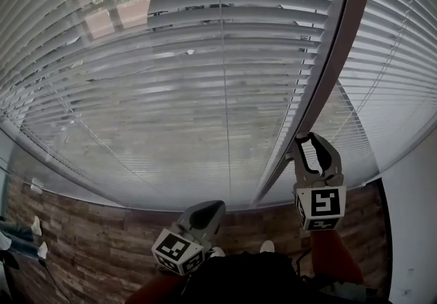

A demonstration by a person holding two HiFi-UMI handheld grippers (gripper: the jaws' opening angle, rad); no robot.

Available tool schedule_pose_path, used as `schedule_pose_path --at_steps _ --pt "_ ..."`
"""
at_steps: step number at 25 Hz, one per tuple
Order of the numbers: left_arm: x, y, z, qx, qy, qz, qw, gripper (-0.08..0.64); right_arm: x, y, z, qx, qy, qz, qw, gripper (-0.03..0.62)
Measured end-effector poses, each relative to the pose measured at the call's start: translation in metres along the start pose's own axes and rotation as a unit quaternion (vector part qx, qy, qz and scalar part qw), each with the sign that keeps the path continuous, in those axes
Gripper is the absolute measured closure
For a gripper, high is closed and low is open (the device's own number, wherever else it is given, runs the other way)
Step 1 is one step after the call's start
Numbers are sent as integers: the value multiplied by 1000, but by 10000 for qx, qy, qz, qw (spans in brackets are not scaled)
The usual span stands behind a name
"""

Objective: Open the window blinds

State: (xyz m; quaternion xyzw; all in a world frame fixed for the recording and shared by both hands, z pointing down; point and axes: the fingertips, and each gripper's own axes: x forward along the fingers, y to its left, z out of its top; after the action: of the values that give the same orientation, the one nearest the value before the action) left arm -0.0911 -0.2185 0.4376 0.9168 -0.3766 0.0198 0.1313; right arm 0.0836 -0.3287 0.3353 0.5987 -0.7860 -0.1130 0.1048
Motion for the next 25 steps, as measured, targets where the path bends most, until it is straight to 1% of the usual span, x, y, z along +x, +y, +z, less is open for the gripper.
schedule_pose_path --at_steps 4,5,7,12,15,17,19,21,22,23,24,25 --pt "-1 4 0 31 -2 78 10000 558 3 0 1 382 -6 -48 9993 437" --pt "0 5 0 37 -9 82 10000 558 3 0 0 396 -3 -68 9992 439" --pt "0 5 0 24 -35 70 10000 558 3 0 -2 275 -22 -109 9996 439" --pt "0 4 1 -33 -70 75 9999 560 3 3 6 -315 27 -141 9994 443" --pt "0 3 1 3 -14 82 10000 559 4 7 5 -859 89 -130 9962 445" --pt "0 3 1 0 10 78 10000 559 3 8 2 -1430 212 -153 9894 445" --pt "0 3 -1 -2 16 71 10000 558 2 9 1 -2010 337 -224 9788 445" --pt "-1 2 0 0 30 74 10000 559 3 10 -1 -2449 415 -308 9682 445" --pt "-1 3 0 -2 24 76 10000 558 3 11 -1 -2550 426 -333 9654 443" --pt "-1 3 -1 -8 16 73 10000 558 3 11 0 -2536 395 -342 9659 442" --pt "-1 3 -2 -18 14 67 10000 560 3 12 2 -2381 304 -337 9702 439" --pt "-1 3 -2 -31 18 58 10000 558 1 11 6 -2052 146 -317 9781 426"
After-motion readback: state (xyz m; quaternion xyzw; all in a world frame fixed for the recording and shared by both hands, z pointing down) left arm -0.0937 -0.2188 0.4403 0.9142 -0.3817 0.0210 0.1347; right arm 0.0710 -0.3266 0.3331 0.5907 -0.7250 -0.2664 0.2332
